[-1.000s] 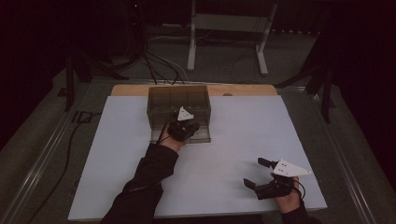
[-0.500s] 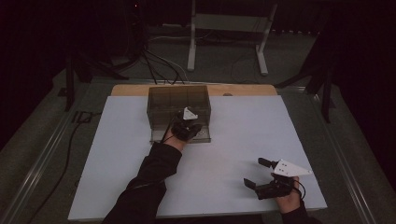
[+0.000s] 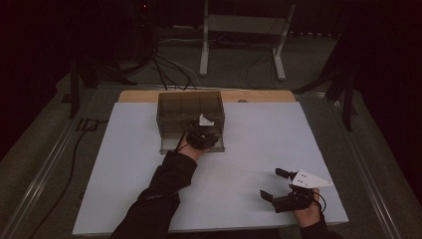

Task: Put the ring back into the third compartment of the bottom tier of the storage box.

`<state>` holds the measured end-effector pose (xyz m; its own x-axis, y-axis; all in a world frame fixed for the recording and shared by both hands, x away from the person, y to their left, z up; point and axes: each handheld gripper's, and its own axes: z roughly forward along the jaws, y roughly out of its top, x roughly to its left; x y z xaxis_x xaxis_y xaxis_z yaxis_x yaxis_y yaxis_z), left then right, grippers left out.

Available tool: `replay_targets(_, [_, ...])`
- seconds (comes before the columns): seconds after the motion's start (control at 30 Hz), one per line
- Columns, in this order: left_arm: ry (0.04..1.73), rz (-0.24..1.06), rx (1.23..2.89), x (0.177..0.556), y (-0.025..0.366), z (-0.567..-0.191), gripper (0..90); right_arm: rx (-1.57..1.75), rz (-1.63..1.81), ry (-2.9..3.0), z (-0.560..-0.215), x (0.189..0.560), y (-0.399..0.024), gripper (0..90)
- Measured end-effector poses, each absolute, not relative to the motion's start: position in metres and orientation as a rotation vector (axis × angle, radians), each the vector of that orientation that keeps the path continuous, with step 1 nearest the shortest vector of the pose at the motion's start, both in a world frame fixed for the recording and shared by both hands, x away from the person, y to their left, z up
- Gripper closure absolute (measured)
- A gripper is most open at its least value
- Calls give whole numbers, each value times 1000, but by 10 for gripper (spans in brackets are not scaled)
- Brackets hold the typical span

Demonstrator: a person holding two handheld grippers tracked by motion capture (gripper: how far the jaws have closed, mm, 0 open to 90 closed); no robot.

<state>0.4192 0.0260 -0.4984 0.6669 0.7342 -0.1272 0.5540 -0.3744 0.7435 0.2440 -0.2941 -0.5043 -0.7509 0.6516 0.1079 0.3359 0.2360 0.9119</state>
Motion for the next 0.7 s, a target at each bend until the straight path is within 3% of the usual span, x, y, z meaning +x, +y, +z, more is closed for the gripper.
replay_targets(0.23, [978,281,2067,413,27,-489,604,921,1520,2220,-504,244,-294,0])
replay_targets(0.33, [967,320,2089,407,25,-484,457,923,1518,2223,-504,244,-293,0])
replay_targets(0.7, [973,320,2096,400,24,-477,231,926,1509,2209,-504,244,-293,0])
